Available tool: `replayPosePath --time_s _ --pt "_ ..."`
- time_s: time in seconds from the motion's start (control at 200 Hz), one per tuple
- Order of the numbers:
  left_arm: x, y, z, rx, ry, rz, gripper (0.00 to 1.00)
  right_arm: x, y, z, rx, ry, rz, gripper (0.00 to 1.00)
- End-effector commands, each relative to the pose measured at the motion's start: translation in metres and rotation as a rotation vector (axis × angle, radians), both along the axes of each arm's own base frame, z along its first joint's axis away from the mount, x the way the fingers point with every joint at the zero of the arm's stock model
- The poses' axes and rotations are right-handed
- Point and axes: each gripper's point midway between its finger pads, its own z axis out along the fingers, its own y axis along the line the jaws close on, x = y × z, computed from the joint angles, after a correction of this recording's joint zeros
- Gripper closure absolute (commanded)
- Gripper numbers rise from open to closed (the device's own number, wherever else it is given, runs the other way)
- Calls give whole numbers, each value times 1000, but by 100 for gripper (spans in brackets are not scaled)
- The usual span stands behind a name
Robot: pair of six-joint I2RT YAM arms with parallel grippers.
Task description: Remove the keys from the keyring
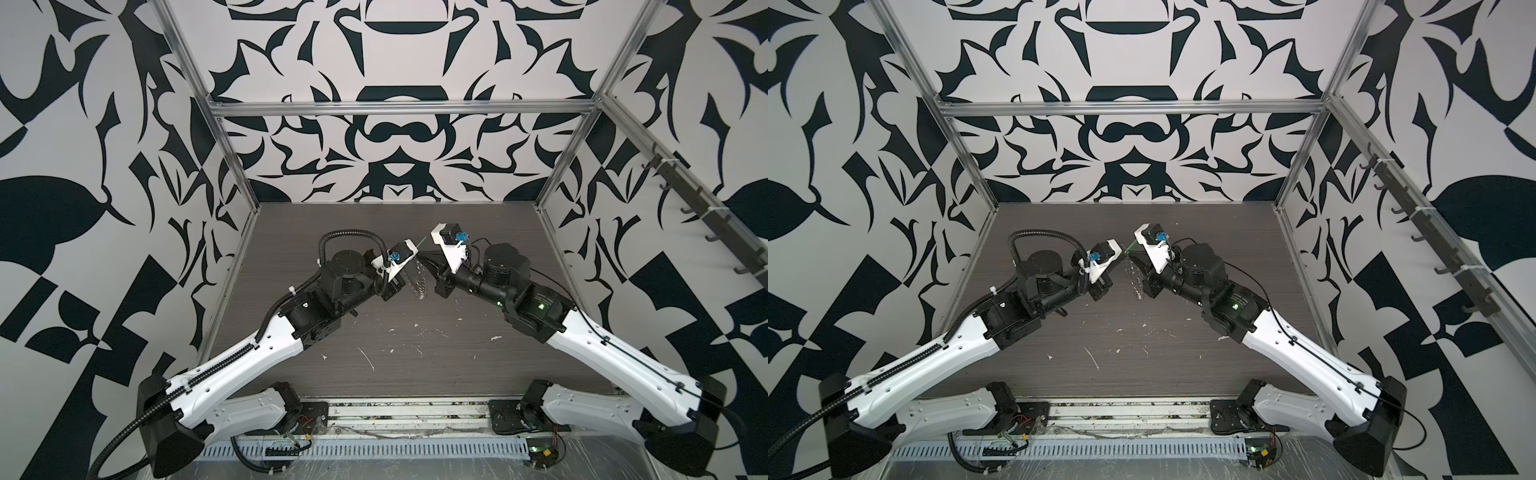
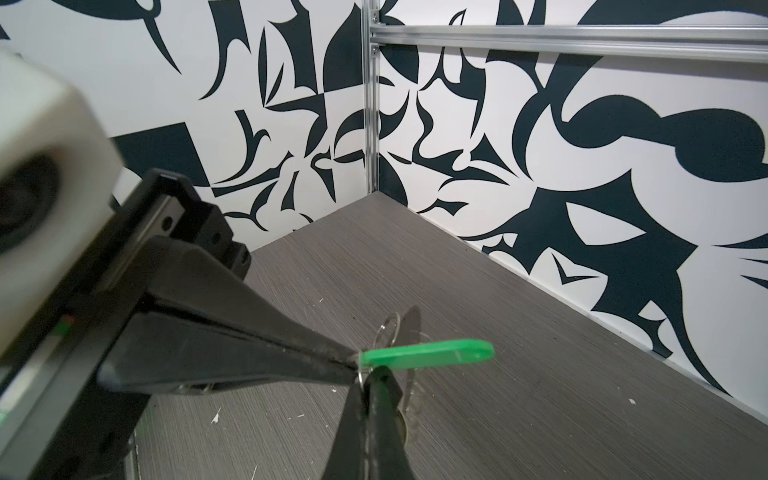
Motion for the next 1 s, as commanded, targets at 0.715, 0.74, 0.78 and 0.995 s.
replayPosePath --time_s 0.715,0.74,0.78,0.995 --pt "-28 11 38 -46 -90 -233 100 -28 -4 33 87 -70 103 69" --pt "-29 11 39 -51 -91 -238 100 -29 -6 33 78 -77 101 65" --pt "-29 13 41 -57 -93 -251 100 -32 -10 34 55 -100 99 62" --pt "-35 15 55 -93 -103 -362 100 -51 -21 48 -55 -247 187 55"
